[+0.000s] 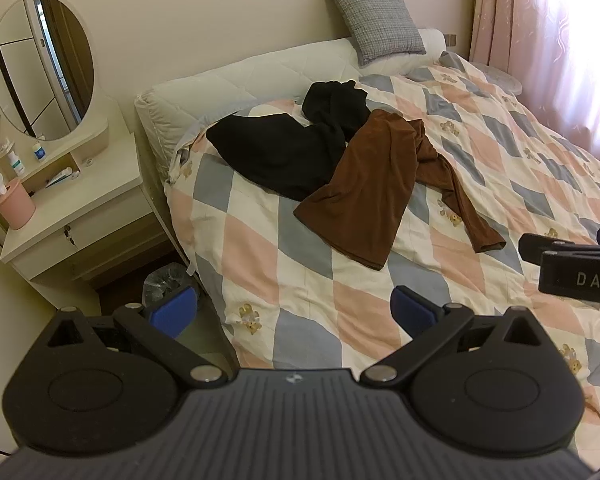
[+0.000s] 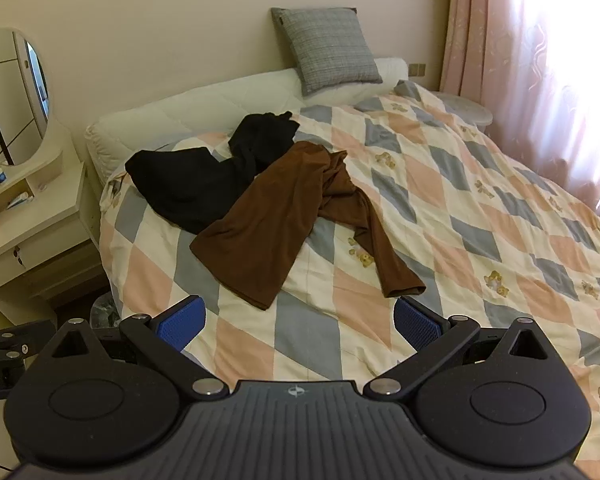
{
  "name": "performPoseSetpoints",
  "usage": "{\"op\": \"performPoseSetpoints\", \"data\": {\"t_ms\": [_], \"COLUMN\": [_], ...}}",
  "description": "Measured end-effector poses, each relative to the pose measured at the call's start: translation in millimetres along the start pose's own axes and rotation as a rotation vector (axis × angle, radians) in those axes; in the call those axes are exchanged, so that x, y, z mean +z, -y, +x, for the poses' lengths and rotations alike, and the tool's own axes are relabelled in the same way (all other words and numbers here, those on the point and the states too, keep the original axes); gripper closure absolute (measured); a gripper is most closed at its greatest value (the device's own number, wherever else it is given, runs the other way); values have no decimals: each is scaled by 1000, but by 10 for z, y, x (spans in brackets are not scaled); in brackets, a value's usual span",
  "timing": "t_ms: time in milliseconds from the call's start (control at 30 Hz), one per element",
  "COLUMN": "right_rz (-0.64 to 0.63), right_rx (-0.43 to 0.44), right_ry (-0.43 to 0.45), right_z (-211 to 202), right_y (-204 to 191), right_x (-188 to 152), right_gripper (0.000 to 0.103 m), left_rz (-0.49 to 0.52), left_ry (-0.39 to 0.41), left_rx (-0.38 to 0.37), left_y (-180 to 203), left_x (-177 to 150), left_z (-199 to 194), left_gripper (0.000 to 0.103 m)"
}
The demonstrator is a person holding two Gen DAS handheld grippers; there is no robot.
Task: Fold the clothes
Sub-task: 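Move both tools toward the brown shirt on the bed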
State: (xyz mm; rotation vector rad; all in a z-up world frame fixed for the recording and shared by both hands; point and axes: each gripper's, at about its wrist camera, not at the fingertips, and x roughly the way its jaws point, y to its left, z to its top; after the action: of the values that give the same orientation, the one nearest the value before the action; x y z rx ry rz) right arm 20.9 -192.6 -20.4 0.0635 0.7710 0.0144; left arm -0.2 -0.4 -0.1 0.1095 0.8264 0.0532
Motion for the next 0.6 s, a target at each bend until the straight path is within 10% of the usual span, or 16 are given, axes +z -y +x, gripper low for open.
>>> {"op": "performPoseSetpoints", "data": {"t_ms": [600], "right_rz": [30], "right_rx": [18], "right_ry": [3], "right_z": [-2], "right_y": [182], "right_x": [-23], "right_gripper": [0], "left_rz": [-9], "left_ry": [-23], "left_rx": [-68], "left_y": [-19], "left_x": [-1], "left_z": [-13], "left_gripper": [1]}}
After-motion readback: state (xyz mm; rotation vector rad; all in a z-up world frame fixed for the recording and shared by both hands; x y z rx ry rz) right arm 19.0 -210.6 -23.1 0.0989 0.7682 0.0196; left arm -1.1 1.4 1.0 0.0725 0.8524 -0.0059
